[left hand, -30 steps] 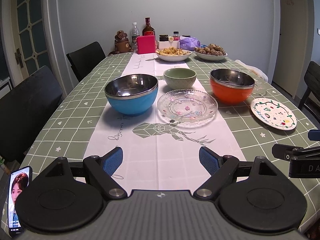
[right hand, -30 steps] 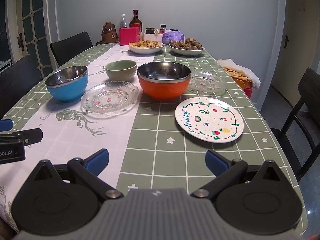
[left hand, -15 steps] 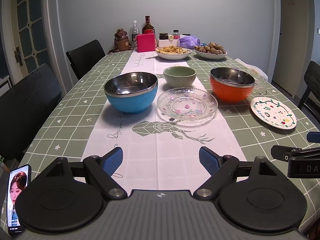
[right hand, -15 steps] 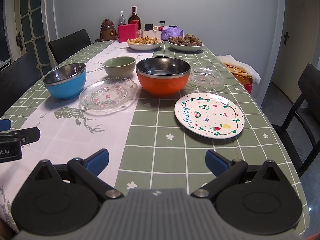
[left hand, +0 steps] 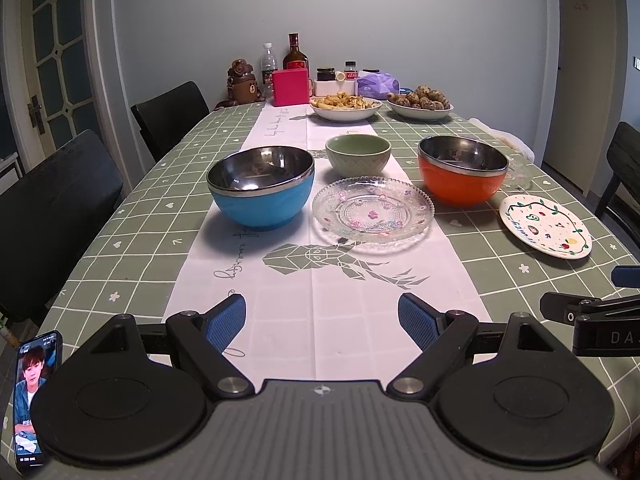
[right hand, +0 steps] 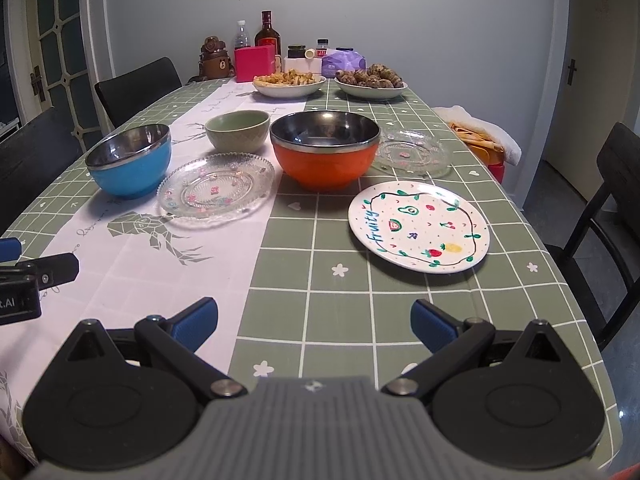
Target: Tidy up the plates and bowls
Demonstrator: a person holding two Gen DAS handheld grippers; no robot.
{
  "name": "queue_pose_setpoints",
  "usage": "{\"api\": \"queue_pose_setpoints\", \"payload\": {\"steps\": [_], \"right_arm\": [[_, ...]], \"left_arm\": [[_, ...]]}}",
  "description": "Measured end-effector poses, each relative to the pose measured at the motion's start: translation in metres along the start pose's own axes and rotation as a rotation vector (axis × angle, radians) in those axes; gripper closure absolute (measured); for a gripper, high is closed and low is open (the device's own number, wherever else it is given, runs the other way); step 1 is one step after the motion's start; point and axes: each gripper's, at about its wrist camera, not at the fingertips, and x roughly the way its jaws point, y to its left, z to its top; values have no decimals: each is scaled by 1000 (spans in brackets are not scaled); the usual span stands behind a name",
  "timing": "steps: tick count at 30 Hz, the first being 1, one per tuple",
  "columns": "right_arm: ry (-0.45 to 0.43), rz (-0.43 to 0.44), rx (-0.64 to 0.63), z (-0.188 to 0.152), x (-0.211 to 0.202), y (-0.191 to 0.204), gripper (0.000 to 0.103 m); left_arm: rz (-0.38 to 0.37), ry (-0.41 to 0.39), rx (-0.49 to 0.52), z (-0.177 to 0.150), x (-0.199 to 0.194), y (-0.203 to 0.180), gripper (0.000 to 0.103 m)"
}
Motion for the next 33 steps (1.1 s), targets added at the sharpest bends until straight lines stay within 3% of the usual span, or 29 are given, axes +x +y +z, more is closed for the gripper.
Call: {"api": "queue_pose_setpoints", "payload": {"steps": [14,20,26,29,31,33], "right_arm": [[5,4,-4,-1,1,0,3],[9,-6,-4,-2,4,-1,3],[-11,-3,-8,-1,6,-4,3],[-29,-13,-6,1,8,-10,4],[-29,-13,22,3,10,-19,12],[-21,-1,67,7,10,-29,17]], "left_arm": [[-2,-11,5,0,-1,-1,2],[-5,-53,24,1,-6,-3,3],[-62,-38,-3,1,-2,-3,17],[-121,-17,-77,0,3,0,25],[-178,1,-140,1,7,3,30],[-201,17,-134,4,9,0,38]]}}
